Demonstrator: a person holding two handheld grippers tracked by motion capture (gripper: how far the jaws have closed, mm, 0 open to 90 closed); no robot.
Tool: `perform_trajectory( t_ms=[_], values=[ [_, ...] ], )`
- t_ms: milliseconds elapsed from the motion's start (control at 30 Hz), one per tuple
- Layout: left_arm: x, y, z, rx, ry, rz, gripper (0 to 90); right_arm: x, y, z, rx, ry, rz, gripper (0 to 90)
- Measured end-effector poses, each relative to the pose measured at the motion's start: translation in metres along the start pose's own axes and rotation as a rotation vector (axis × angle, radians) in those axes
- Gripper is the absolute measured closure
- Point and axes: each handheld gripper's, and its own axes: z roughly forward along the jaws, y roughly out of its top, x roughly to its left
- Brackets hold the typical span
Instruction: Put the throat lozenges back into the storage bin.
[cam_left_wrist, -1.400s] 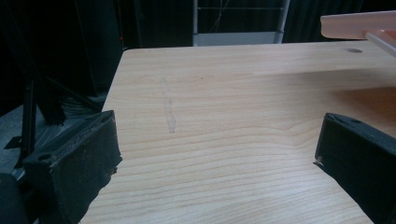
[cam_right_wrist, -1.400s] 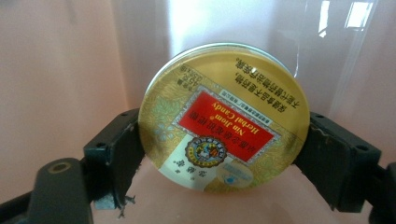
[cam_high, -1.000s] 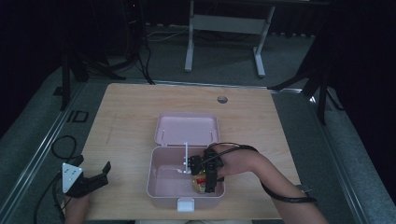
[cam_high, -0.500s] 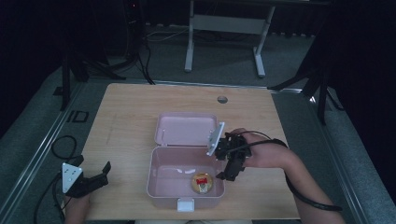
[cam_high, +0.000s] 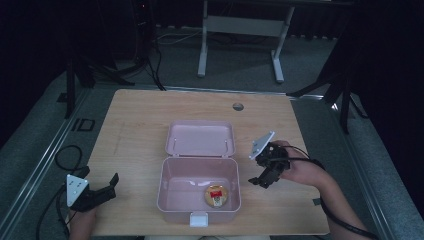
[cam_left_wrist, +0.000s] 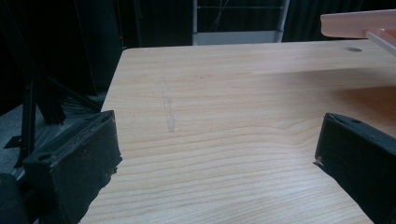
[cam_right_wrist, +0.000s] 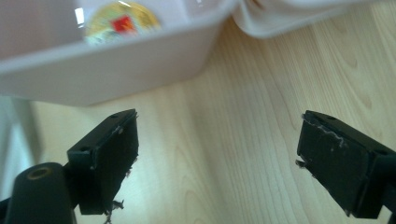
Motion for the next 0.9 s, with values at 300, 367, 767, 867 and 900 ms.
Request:
perform_trajectory(
  t_ms=[300,367,767,867,900],
  values=[
    [0.000,0.000,0.000,0.000,0.001,-0.001,0.2,-0.013,-0.042,0.057,-0.068,-0.081,0.125,11.8],
    [0.000,0.000,0.000,0.000,0.000,-0.001,0.2,-0.016,-0.050,0.067,-0.078,-0.094,0.152,11.8],
    [0.000,0.000,0.000,-0.002,-0.003,-0.004,0.2,-0.036,-0.098,0.087,-0.193,-0.248,0.350,10.7],
    [0.000,0.000,0.000,-0.002,-0.002,-0.002,0.2,-0.041,-0.111,0.083,-0.251,-0.303,0.409,10.7],
    [0.000,0.000,0.000,-0.003,-0.002,-0.002,0.2,-0.042,-0.115,0.081,-0.273,-0.330,0.427,10.7]
  ],
)
